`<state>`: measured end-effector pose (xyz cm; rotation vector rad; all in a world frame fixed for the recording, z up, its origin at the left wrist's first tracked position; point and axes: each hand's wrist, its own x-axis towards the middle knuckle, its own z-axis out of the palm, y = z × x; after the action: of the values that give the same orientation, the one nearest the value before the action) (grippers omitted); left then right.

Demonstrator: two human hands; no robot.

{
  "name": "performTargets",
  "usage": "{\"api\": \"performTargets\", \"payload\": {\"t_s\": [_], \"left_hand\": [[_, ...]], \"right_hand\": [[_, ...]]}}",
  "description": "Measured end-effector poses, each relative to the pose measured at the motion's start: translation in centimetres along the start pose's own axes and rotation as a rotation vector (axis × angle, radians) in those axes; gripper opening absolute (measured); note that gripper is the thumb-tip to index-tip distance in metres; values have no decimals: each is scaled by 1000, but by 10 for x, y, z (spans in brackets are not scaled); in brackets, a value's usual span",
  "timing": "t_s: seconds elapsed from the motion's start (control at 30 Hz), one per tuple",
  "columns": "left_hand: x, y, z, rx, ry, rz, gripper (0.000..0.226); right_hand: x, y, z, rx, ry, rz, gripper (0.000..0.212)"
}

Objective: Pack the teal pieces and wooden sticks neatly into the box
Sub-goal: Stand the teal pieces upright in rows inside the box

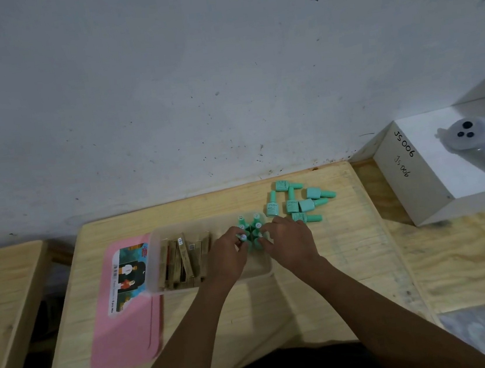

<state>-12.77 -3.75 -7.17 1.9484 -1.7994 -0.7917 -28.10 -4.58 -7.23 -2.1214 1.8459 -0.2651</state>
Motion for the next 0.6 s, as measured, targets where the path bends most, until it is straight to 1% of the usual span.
{"api": "performTargets", "payload": {"t_s": [0.17, 0.27, 0.33, 0.4, 0.5, 0.6], "left_hand": [[-3, 1, 1, 5, 33, -6, 20], [-4, 2, -1, 18, 43, 11, 23], [-3, 3, -2, 13, 71, 38, 25], [-2, 7, -5, -11, 127, 75, 25], [0, 27, -12, -14, 185, 148, 21], [9, 54, -9, 58, 157, 258, 18]], "right_hand": [[-2, 3, -3, 53, 5, -27, 36], [-5, 13, -11, 144, 73, -12, 33], [-7, 28, -17, 180, 125, 55, 31], [-11, 52, -20, 208, 136, 150, 29], [-17, 92, -20, 204, 63, 322, 31], [-16, 115, -19, 192, 7, 374, 32]]}}
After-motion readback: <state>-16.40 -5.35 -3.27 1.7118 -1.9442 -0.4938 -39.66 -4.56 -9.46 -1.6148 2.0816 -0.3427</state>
